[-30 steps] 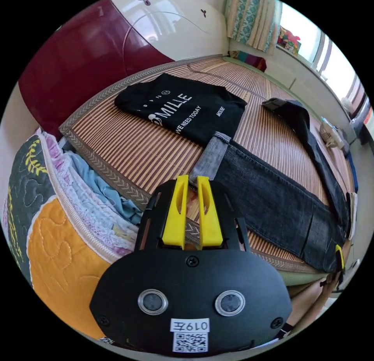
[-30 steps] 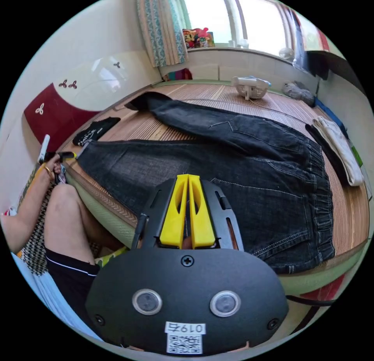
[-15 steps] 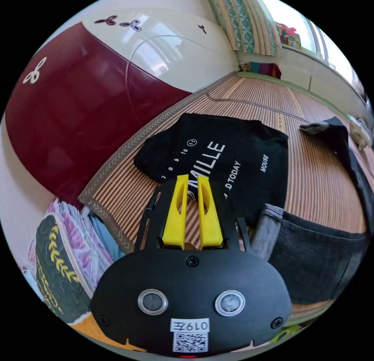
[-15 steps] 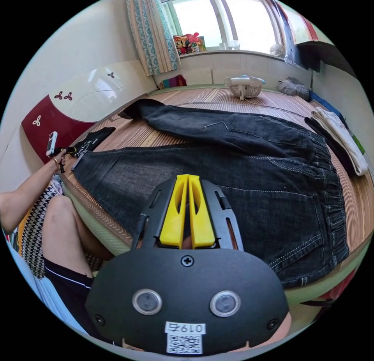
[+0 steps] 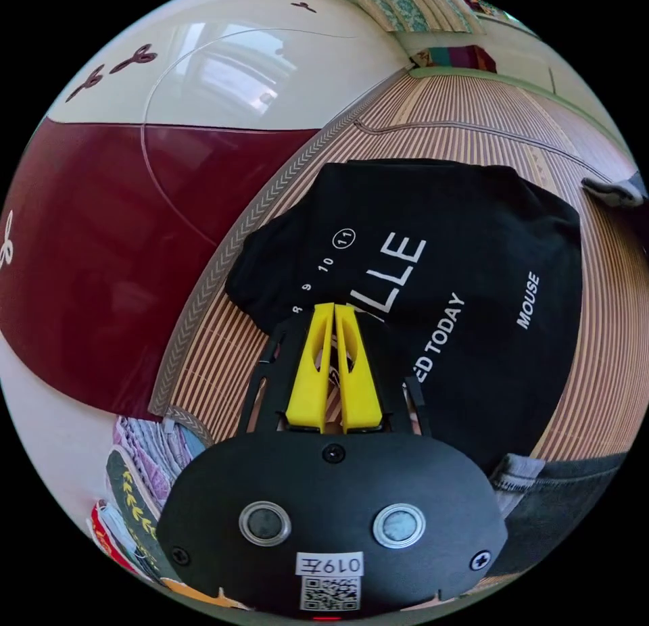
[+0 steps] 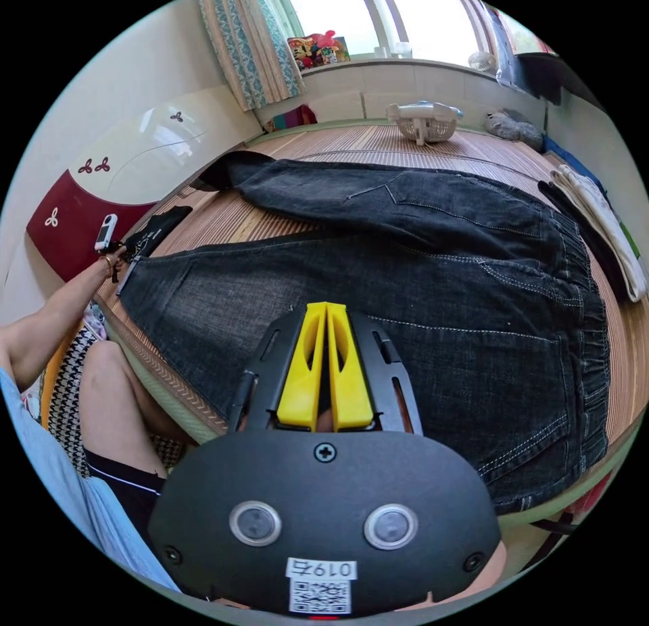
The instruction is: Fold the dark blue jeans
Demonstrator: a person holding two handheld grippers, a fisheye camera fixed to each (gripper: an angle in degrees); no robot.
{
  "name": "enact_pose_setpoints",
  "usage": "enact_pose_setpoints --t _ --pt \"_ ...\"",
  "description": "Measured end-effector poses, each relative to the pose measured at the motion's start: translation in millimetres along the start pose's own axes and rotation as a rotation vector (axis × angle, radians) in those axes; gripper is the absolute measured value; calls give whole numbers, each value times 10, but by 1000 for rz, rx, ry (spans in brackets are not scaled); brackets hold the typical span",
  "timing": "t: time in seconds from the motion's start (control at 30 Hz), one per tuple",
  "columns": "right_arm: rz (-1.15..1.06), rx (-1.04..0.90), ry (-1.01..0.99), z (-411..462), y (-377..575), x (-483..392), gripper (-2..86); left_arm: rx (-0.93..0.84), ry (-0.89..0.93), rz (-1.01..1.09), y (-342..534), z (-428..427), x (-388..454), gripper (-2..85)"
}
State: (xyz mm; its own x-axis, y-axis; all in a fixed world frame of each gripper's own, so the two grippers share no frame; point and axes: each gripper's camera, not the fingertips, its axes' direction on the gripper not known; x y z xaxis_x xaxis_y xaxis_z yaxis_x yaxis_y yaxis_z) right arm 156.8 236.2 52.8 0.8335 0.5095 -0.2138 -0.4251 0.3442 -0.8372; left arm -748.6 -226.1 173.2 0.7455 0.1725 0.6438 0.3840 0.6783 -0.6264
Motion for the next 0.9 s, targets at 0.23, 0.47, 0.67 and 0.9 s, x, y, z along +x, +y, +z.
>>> enact_pose_setpoints --t 0.23,0.47,0.67,0.9 --pt "-6 -9 1 93 -93 111 -10 135 126 47 -312 -499 147 7" --pt "1 -20 -39 155 -198 270 -10 39 387 357 -669 -714 789 7" --pt "-29 -28 -91 168 -286 344 -10 14 399 258 -1101 -708 1138 11" --pt "-104 -6 -368 29 -431 497 -9 214 323 390 -1307 -1426 1678 38"
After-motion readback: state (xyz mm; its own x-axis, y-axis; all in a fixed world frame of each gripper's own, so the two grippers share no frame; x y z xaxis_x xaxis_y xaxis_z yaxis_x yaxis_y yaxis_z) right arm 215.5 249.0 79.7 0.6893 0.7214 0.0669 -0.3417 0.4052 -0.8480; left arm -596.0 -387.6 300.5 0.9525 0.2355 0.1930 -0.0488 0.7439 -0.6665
